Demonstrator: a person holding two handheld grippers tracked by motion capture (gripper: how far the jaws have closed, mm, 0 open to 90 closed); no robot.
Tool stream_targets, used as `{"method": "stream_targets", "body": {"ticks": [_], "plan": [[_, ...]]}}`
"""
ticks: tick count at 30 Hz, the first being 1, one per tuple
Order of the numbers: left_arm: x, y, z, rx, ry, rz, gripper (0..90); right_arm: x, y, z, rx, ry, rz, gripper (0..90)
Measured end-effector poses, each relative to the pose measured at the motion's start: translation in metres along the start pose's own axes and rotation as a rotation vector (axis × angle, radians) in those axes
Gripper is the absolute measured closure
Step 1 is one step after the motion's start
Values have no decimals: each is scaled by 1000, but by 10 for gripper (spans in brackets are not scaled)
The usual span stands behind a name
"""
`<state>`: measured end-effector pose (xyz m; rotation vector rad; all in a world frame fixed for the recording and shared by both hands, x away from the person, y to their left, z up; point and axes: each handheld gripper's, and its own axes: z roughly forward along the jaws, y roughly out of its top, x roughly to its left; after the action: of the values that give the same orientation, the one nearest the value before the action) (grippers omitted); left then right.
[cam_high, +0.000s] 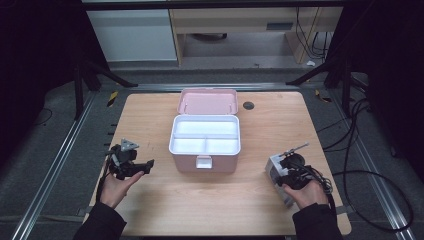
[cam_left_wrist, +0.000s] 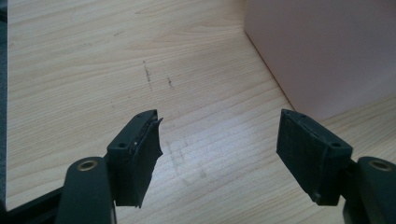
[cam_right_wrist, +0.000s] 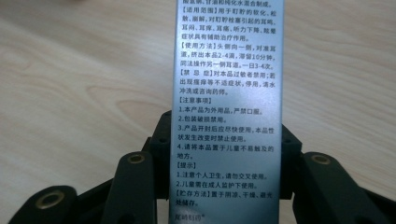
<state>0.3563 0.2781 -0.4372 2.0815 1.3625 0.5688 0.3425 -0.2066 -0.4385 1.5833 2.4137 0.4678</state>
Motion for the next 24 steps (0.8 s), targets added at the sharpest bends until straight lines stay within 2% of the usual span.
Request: {"method": "stream_targets", "body": {"ticks": [4, 7, 12, 16, 20, 24], "plan": [[0, 0, 0, -2, -2, 1, 301, -21, -2, 0, -3, -30, 41, 558], [-1, 1, 0, -2, -5, 1, 302, -31, -6, 4, 4, -35, 53, 556], [0, 1, -1, -5, -5, 1, 302, -38, -9, 10, 31, -46, 57, 552], [0, 1, -2, -14, -8, -4, 302, -39, -10, 11, 28, -44, 50, 525], [-1, 3, -4, -32, -12, -11, 311, -38, -10, 9, -24, -81, 29, 398], [-1, 7, -9, -59, -23, -18, 319, -36, -8, -1, -131, -116, 14, 313]]}}
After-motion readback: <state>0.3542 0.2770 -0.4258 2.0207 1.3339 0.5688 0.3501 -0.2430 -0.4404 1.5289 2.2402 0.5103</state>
